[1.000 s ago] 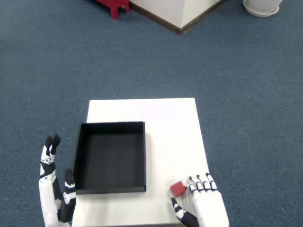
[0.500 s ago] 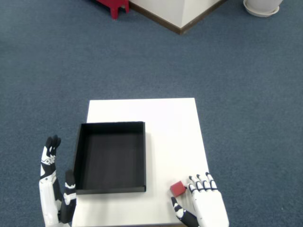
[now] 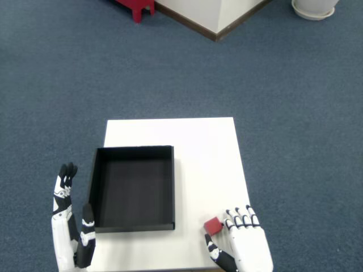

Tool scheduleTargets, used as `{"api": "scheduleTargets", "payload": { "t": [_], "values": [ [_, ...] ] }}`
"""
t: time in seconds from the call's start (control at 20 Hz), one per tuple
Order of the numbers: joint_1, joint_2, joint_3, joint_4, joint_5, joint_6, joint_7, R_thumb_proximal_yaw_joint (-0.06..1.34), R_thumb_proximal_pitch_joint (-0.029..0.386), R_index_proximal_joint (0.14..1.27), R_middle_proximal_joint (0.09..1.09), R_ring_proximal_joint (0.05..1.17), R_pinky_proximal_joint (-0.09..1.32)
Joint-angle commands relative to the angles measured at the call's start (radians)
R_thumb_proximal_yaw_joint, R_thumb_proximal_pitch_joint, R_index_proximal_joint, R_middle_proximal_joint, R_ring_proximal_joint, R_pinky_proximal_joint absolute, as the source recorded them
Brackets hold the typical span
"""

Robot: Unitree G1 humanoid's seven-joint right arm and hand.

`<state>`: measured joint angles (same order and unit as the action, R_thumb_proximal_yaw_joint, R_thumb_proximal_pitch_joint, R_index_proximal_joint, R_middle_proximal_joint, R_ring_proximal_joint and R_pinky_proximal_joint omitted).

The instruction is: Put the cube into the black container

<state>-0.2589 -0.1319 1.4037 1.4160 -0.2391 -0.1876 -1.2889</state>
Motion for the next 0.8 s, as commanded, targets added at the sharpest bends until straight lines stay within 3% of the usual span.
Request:
{"api": "scheduleTargets", "payload": {
  "t": [0.05, 0.8],
  "values": [
    [-0.017, -0.003, 0.004, -0.007, 0.015, 0.021, -0.021, 0.27, 0.137, 0.67, 0.33, 0.27, 0.00],
    [-0.015, 0.001, 0.033, -0.025, 0.062, 0.034, -0.038, 0.31, 0.163, 0.70, 0.34, 0.27, -0.01]
  ]
}}
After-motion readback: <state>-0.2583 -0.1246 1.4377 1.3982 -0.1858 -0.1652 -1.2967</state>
